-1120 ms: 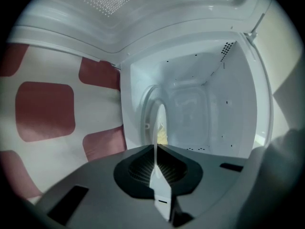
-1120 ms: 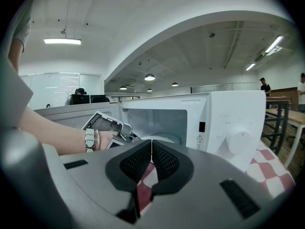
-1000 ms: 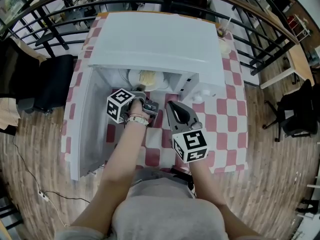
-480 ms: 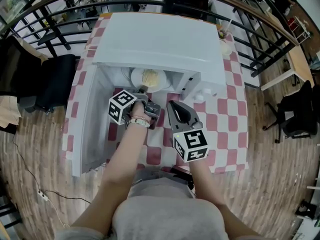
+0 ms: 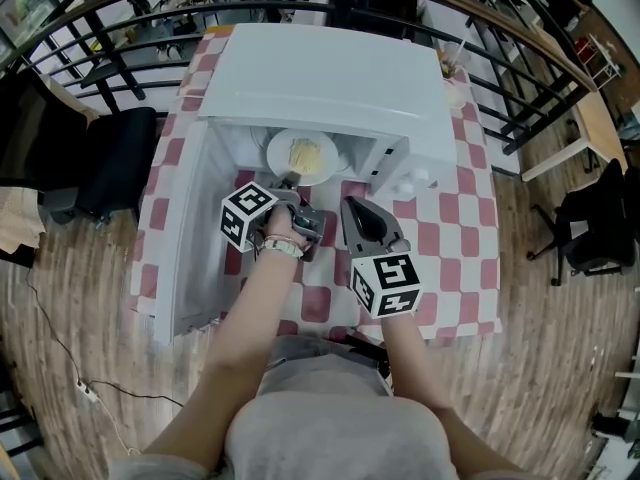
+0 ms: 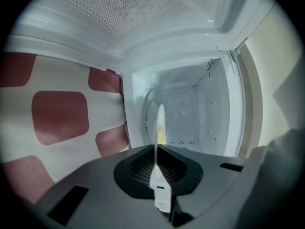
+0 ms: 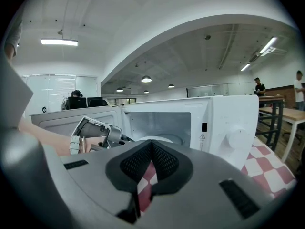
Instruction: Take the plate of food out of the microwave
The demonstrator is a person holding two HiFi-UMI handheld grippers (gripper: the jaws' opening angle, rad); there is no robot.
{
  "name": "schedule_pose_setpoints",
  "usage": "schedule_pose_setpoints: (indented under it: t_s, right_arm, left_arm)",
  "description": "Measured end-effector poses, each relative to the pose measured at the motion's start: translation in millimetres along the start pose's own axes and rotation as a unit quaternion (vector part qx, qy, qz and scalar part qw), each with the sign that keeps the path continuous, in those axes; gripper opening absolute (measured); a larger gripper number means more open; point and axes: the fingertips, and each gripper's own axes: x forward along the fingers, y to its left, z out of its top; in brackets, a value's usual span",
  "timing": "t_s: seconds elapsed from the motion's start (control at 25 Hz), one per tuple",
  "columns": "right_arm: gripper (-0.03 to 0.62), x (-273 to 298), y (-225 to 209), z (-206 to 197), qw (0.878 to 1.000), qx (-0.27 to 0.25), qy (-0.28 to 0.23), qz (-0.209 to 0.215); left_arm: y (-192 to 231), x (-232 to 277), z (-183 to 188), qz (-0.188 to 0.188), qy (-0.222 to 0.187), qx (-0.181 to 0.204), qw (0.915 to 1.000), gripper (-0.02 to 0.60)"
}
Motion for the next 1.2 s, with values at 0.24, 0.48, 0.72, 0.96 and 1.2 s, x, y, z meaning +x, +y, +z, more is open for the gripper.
schedule_pose_setpoints:
  t_s: [0.24, 0.48, 0.72, 0.96, 1.2]
  right_arm:
    - [0.025, -7, 9, 1, 1.0, 0.005, -0.003, -0.005]
    - [0.025, -15, 14, 2, 1.0, 0.008, -0.01, -0.013]
    - [0.025, -23, 21, 2, 1.0, 0.006, -0.008, -0.015]
    - [0.025, -32, 19, 7, 1.0, 0.008, -0.015, -0.023]
    - [0.025, -41, 17, 9, 0.999, 0.002, -0.021, -0.024]
  left_arm:
    - [-2, -13, -3, -0.01, 0.007, 0.002, 0.9999, 0.012]
    - [-1, -25, -10, -0.018, 0.009, 0.005, 0.9998, 0.012]
    - [-3, -37, -15, -0.031, 0.006, -0.007, 0.9995, 0.012]
    - [-11, -47, -24, -0.046, 0.005, -0.008, 0.9989, 0.012]
    - [-17, -54, -34, -0.054, 0.004, -0.012, 0.9985, 0.012]
